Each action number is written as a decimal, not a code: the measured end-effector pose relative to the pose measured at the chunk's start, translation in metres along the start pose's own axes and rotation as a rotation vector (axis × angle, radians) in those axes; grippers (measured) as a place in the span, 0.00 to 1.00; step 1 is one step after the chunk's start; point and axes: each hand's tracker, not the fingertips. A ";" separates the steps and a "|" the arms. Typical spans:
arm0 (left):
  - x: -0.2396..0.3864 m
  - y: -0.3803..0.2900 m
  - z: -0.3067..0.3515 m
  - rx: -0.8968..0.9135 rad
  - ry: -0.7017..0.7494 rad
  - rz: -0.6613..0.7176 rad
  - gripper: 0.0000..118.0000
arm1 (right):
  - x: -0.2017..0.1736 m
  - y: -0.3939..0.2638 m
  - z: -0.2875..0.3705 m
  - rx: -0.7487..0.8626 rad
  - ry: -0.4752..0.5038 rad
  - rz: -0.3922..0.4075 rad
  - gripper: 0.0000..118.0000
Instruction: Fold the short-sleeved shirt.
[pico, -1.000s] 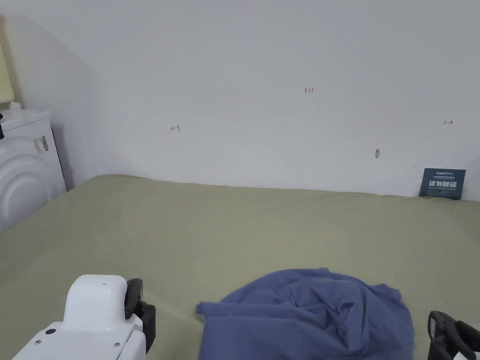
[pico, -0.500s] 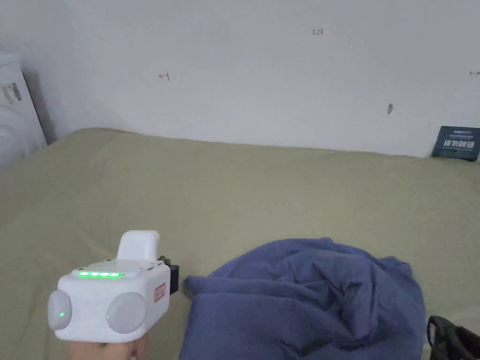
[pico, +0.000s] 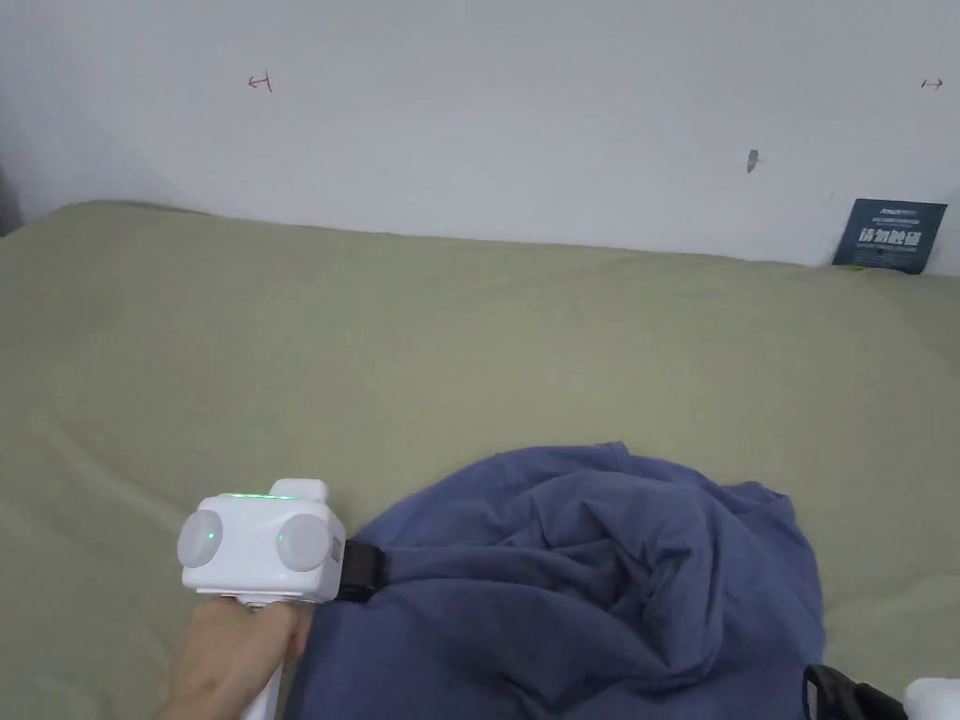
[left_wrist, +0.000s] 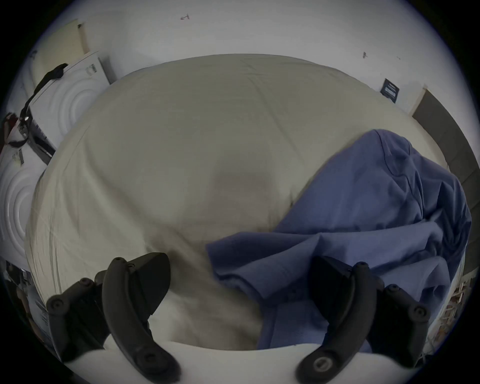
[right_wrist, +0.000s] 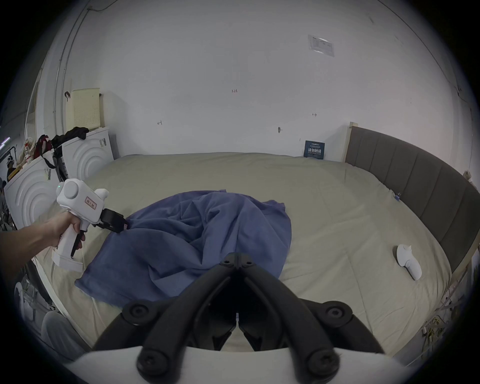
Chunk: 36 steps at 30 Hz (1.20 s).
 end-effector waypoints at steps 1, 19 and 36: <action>0.002 -0.005 0.017 0.015 -0.002 -0.009 0.64 | 0.003 -0.001 -0.001 -0.006 0.007 -0.014 0.02; 0.013 -0.014 0.055 0.050 -0.114 -0.054 0.03 | 0.082 0.037 -0.077 -0.091 -0.103 -0.080 0.02; 0.002 -0.013 0.034 0.091 -0.135 -0.072 0.03 | 0.117 0.071 -0.331 -0.546 -0.132 0.076 0.95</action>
